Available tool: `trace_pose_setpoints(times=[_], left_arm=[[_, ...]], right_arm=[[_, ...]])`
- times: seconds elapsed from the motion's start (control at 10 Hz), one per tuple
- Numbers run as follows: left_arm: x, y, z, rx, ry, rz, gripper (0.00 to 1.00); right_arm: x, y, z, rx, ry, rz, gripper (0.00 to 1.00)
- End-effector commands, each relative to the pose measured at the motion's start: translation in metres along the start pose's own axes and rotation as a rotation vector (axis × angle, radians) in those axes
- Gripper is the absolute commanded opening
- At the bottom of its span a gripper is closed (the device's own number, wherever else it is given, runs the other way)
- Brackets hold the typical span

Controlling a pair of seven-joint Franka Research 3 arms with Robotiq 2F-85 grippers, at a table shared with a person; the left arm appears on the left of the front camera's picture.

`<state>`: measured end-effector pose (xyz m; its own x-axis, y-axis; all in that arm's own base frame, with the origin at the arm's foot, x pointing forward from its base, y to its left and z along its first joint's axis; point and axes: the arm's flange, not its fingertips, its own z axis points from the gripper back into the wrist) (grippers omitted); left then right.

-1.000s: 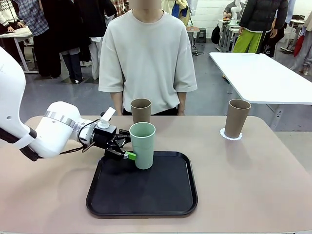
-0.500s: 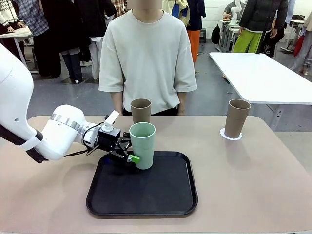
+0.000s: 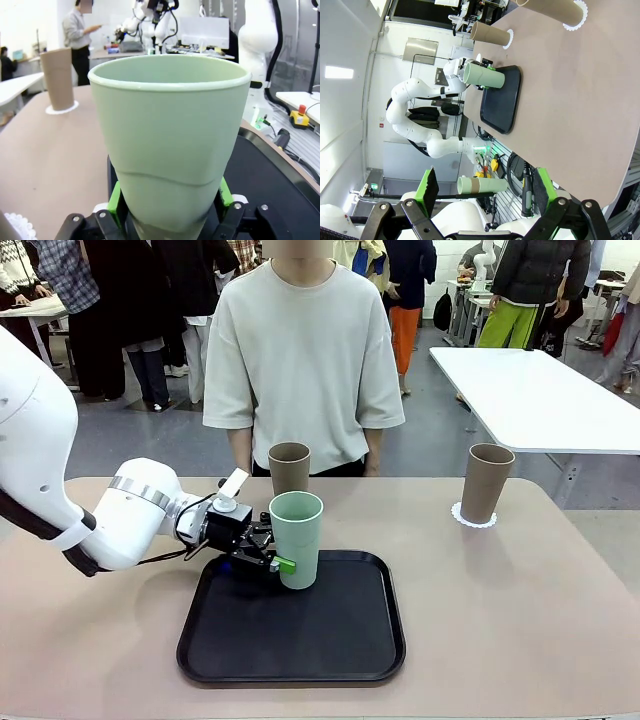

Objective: Place coasters on the table and set cups on them.
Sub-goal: Take one Reusable plastic cup from the Flat Tray and place it on a coaster set by the human.

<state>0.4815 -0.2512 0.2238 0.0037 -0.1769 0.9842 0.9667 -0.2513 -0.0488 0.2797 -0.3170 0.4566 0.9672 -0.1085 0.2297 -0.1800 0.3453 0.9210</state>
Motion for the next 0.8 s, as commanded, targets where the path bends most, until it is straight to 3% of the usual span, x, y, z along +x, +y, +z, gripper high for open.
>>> trace_pose_setpoints(times=[0.0, 0.1, 0.2, 0.4, 0.7], left_arm=[[-0.001, 0.002, -0.004, 0.006, -0.031, -0.034, 0.00], [-0.001, 0.002, -0.003, 0.004, -0.029, -0.027, 0.00], [-0.001, 0.002, -0.002, 0.007, -0.031, -0.017, 0.24], [0.009, -0.005, 0.006, -0.012, -0.048, 0.035, 0.25], [0.075, -0.052, 0.069, -0.024, -0.080, 0.098, 0.25]], right_arm=[[-0.002, 0.001, 0.001, 0.008, -0.002, 0.004, 1.00], [-0.002, 0.001, 0.001, 0.008, -0.002, 0.004, 1.00], [-0.002, 0.001, 0.001, 0.008, -0.002, 0.004, 1.00], [-0.002, 0.001, 0.001, 0.008, -0.002, 0.004, 1.00], [-0.002, 0.001, 0.001, 0.008, -0.002, 0.004, 1.00]])
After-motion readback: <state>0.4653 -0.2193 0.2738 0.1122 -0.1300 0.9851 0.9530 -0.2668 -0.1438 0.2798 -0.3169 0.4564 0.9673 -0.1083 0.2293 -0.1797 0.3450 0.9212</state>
